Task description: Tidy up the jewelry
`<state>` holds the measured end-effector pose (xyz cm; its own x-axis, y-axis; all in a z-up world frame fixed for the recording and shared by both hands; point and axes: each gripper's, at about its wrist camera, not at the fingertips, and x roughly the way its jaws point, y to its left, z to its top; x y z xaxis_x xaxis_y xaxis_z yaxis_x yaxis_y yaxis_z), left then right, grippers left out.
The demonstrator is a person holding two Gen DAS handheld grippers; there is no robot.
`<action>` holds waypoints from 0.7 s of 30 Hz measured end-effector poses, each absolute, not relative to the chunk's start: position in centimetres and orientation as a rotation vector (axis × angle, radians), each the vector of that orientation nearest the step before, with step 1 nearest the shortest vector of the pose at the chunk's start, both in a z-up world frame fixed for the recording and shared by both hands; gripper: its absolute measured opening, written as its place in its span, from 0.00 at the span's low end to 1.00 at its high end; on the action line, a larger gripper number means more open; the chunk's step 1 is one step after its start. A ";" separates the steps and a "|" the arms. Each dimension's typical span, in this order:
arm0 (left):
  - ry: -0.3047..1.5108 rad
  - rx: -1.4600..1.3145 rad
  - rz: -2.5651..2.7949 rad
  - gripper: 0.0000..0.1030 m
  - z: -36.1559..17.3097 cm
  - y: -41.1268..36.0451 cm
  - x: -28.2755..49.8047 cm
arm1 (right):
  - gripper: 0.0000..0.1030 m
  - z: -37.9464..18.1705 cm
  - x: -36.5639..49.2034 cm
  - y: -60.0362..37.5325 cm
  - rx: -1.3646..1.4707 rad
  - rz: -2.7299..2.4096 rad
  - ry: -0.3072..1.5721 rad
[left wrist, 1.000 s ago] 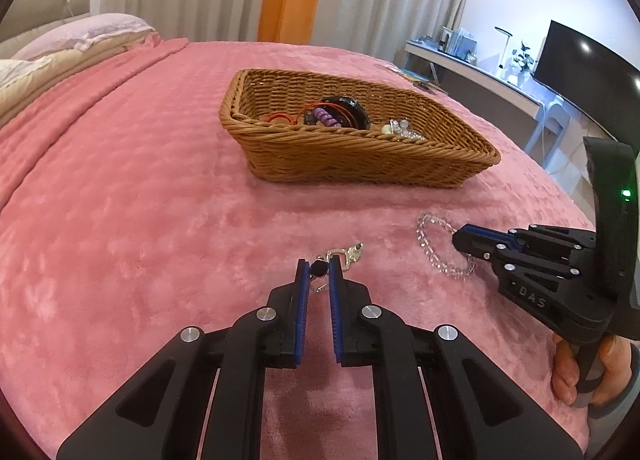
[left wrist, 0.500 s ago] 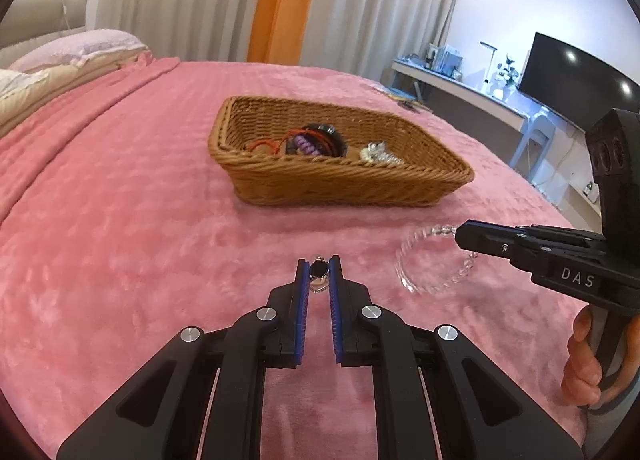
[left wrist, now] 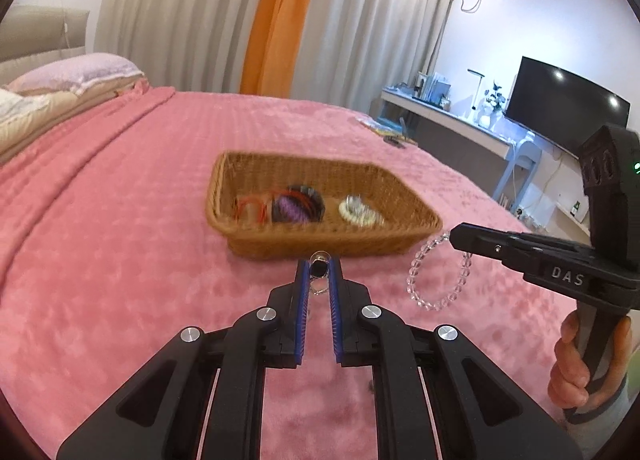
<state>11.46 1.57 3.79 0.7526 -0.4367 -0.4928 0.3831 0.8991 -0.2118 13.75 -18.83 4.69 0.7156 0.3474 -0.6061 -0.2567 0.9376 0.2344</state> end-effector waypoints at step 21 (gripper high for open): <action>0.604 -0.134 -0.503 0.08 1.8 -4.3 25.9 | 0.06 2.8 27.8 -21.0 0.193 0.214 0.741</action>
<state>25.89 -4.28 1.82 0.7071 -0.4893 -0.5104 0.4127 0.8718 -0.2640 27.75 -20.97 2.81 0.7177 0.2601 -0.6460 -0.1242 0.9606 0.2488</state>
